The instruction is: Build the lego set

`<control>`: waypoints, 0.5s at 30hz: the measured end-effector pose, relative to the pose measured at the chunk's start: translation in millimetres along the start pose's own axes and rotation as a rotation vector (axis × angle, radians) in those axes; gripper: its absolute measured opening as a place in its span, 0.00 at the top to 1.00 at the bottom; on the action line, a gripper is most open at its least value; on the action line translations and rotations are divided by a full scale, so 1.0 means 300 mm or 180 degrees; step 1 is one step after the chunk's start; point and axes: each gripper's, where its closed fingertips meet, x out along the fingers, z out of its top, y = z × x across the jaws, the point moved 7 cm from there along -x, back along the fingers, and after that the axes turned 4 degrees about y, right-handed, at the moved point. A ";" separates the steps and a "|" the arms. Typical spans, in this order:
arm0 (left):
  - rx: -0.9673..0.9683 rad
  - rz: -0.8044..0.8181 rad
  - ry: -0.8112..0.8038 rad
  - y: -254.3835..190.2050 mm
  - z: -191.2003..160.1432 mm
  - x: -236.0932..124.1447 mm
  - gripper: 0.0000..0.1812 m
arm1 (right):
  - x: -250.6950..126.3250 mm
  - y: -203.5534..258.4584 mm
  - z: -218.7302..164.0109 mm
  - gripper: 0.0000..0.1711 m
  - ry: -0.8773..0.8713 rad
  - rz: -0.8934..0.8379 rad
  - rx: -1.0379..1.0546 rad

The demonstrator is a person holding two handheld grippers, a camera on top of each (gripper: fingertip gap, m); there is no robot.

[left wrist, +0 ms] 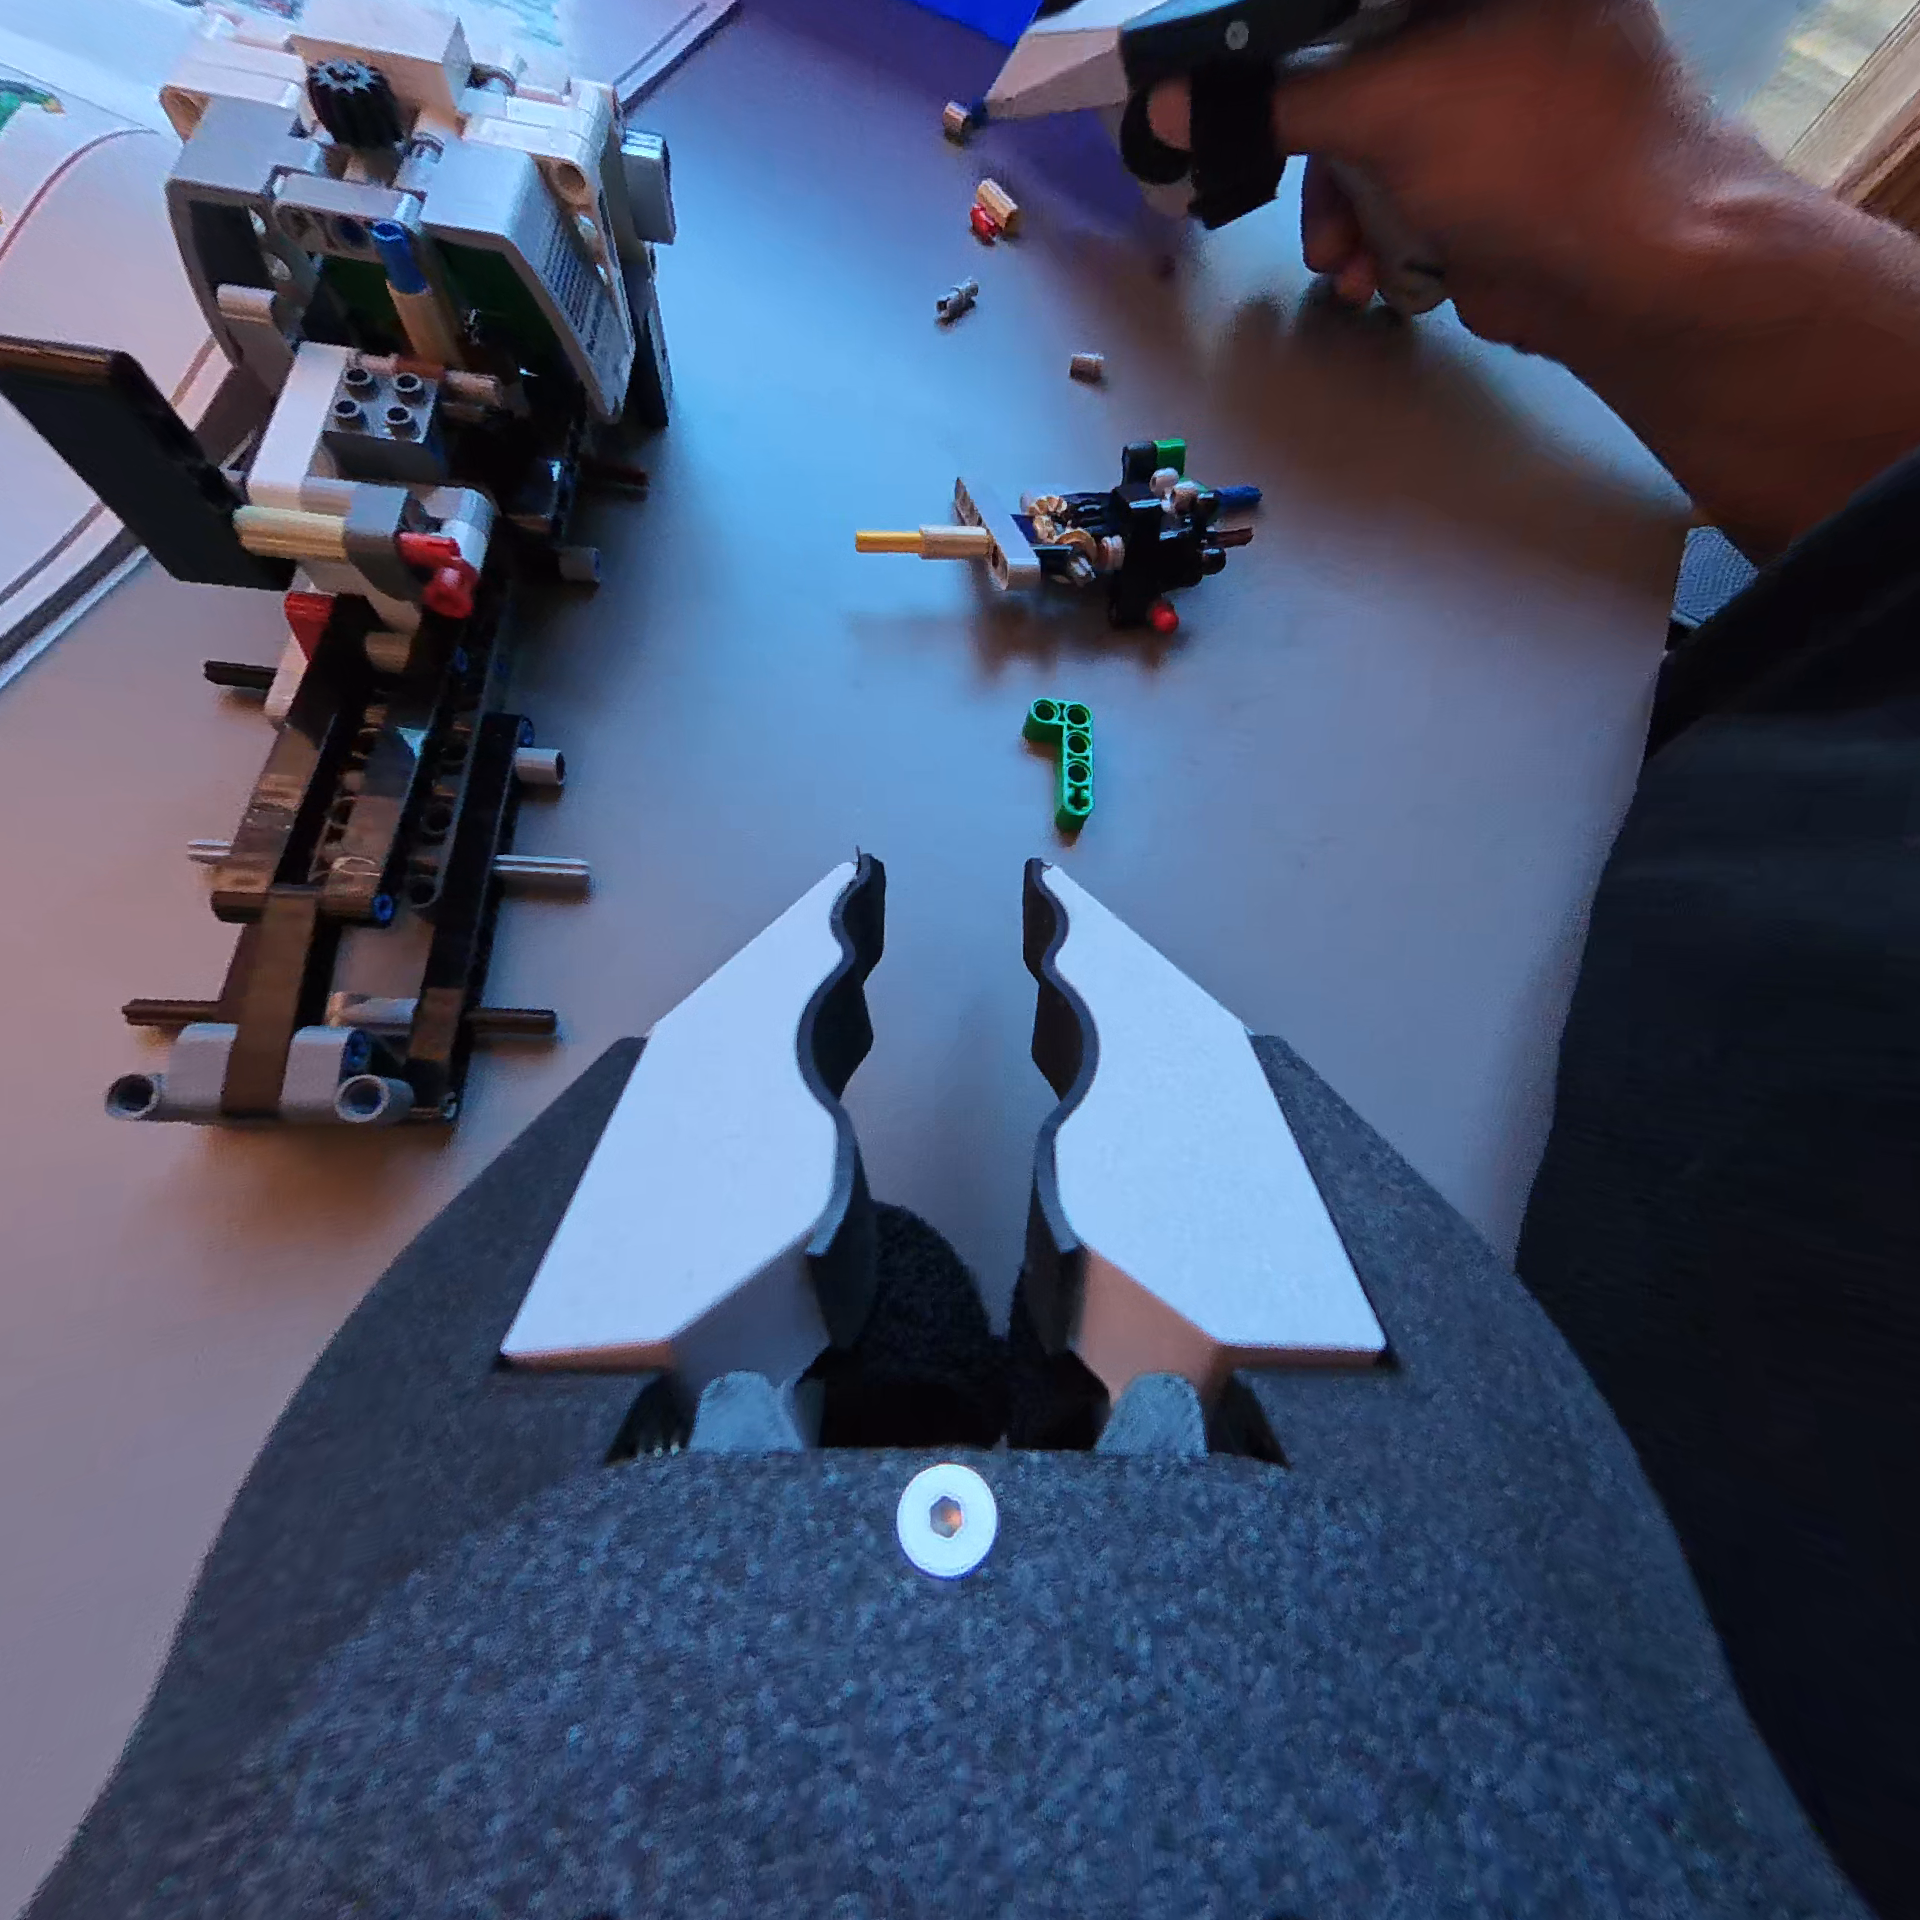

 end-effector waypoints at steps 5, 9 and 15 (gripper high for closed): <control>-0.0019 -0.0004 0.0026 0.025 -0.002 -0.007 0.87 | 0.036 -0.010 -0.002 0.87 0.0232 0.0171 0.0123; -0.0106 -0.0074 -0.0026 0.049 0.005 0.001 0.87 | 0.050 0.000 0.011 0.87 0.0239 0.0306 0.0164; -0.0109 -0.0124 -0.0011 0.063 0.012 0.019 0.86 | 0.049 0.035 0.029 0.84 0.0219 0.0585 0.0189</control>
